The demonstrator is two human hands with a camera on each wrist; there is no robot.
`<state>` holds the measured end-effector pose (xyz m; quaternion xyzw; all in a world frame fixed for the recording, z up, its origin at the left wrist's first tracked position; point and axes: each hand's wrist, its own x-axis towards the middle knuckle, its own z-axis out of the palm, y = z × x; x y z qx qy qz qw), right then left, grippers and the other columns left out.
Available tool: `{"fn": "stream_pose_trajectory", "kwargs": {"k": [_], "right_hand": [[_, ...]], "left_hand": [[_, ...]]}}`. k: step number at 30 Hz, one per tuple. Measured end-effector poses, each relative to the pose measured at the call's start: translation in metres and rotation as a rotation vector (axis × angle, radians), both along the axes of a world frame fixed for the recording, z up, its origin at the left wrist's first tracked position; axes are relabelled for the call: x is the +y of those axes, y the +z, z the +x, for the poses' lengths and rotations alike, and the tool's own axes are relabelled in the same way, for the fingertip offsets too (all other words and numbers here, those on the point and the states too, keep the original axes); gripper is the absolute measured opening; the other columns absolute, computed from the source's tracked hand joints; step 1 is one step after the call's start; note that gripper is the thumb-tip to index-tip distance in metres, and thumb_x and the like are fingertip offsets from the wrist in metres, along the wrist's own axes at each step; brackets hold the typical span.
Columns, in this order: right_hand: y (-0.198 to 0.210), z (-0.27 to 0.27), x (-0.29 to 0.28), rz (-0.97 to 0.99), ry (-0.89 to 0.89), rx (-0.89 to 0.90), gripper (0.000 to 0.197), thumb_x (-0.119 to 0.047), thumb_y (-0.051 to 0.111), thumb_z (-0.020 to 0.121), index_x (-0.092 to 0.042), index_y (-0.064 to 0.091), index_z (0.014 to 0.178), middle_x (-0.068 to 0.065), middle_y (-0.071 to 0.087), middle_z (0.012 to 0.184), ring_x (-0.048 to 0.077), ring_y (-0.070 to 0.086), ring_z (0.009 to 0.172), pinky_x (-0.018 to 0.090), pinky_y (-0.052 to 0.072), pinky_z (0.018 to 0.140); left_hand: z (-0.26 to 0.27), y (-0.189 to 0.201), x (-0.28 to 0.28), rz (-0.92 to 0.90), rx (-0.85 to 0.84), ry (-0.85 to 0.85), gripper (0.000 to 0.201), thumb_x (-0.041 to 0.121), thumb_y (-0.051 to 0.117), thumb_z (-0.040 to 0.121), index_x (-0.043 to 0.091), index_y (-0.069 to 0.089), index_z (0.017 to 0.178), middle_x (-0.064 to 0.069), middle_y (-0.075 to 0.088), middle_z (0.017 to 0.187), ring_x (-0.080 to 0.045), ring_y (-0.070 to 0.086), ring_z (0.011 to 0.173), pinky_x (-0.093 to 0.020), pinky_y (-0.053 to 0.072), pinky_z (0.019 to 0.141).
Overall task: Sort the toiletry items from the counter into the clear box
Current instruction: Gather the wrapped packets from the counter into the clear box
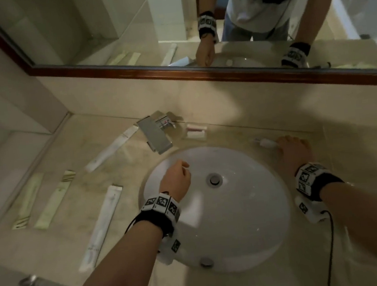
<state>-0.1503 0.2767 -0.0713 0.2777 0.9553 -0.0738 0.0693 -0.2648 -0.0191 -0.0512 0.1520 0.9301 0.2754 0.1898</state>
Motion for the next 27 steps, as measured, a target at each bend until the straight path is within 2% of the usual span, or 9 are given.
{"fn": "stream_pose_trajectory", "kwargs": {"k": [3,7,9,14,17,20,23,25,27], "right_hand": [[0.007,-0.01,-0.038,-0.074,0.152,0.18,0.027,-0.016,0.045,0.093,-0.008,0.056,0.117,0.013,0.059,0.118,0.031,0.054,0.109,0.043,0.036,0.097],[0.012,-0.034,-0.113,-0.221,0.311,0.261,0.023,-0.009,0.05,0.091,-0.003,0.059,0.111,0.018,0.062,0.111,0.035,0.058,0.101,0.043,0.044,0.087],[0.011,-0.05,-0.153,-0.289,0.373,0.277,0.022,-0.009,0.051,0.091,0.0,0.06,0.109,0.02,0.062,0.108,0.035,0.06,0.096,0.041,0.047,0.083],[0.002,-0.087,-0.245,-0.38,0.415,0.202,0.023,-0.02,0.042,0.096,-0.007,0.053,0.112,0.013,0.06,0.106,0.033,0.059,0.087,0.039,0.048,0.075],[-0.003,-0.111,-0.294,-0.395,0.452,0.178,0.022,-0.017,0.043,0.096,-0.005,0.054,0.11,0.014,0.06,0.105,0.033,0.059,0.088,0.036,0.044,0.076],[-0.011,-0.135,-0.337,-0.361,0.499,0.162,0.017,-0.011,0.048,0.09,-0.007,0.055,0.105,0.012,0.06,0.104,0.031,0.058,0.094,0.037,0.04,0.083],[-0.018,-0.163,-0.363,-0.325,0.446,0.168,0.02,-0.004,0.052,0.084,-0.008,0.056,0.103,0.012,0.06,0.108,0.03,0.056,0.102,0.039,0.037,0.089],[-0.02,-0.177,-0.376,-0.276,0.414,0.148,0.024,-0.011,0.058,0.082,-0.009,0.056,0.106,0.011,0.058,0.113,0.031,0.053,0.11,0.041,0.036,0.094],[-0.023,-0.182,-0.389,-0.268,0.437,0.117,0.037,-0.022,0.065,0.078,-0.01,0.056,0.112,0.012,0.055,0.12,0.033,0.049,0.115,0.043,0.034,0.1]], "left_hand": [[0.001,0.0,-0.015,-0.022,-0.005,0.037,0.023,0.017,0.04,0.096,0.012,0.057,0.111,-0.009,0.065,0.106,-0.027,0.06,0.096,-0.032,0.047,0.081],[-0.016,0.002,-0.05,-0.038,-0.005,0.102,0.023,0.018,0.042,0.093,0.015,0.059,0.107,-0.008,0.067,0.107,-0.027,0.061,0.099,-0.033,0.047,0.083],[-0.032,0.002,-0.073,-0.039,-0.019,0.152,0.025,0.018,0.041,0.093,0.015,0.059,0.111,-0.009,0.066,0.111,-0.028,0.061,0.101,-0.034,0.047,0.085],[-0.083,-0.012,-0.149,-0.131,-0.004,0.25,0.023,0.019,0.041,0.093,0.014,0.054,0.112,-0.008,0.063,0.115,-0.029,0.059,0.103,-0.038,0.048,0.088],[-0.104,-0.021,-0.196,-0.201,-0.011,0.298,0.024,0.02,0.043,0.092,0.014,0.052,0.114,-0.009,0.059,0.121,-0.03,0.056,0.111,-0.04,0.045,0.094],[-0.115,-0.025,-0.242,-0.257,0.003,0.334,0.028,0.021,0.043,0.093,0.014,0.051,0.119,-0.008,0.056,0.125,-0.03,0.052,0.114,-0.042,0.042,0.098],[-0.127,-0.028,-0.292,-0.321,0.03,0.402,0.034,0.022,0.044,0.091,0.013,0.048,0.123,-0.009,0.051,0.129,-0.029,0.046,0.12,-0.042,0.038,0.103],[-0.136,-0.031,-0.324,-0.343,0.037,0.48,0.039,0.023,0.047,0.089,0.013,0.046,0.127,-0.009,0.047,0.133,-0.029,0.041,0.125,-0.043,0.034,0.105],[-0.142,-0.033,-0.35,-0.358,0.055,0.56,0.045,0.024,0.05,0.088,0.011,0.043,0.13,-0.011,0.042,0.135,-0.031,0.036,0.127,-0.044,0.03,0.107]]}}
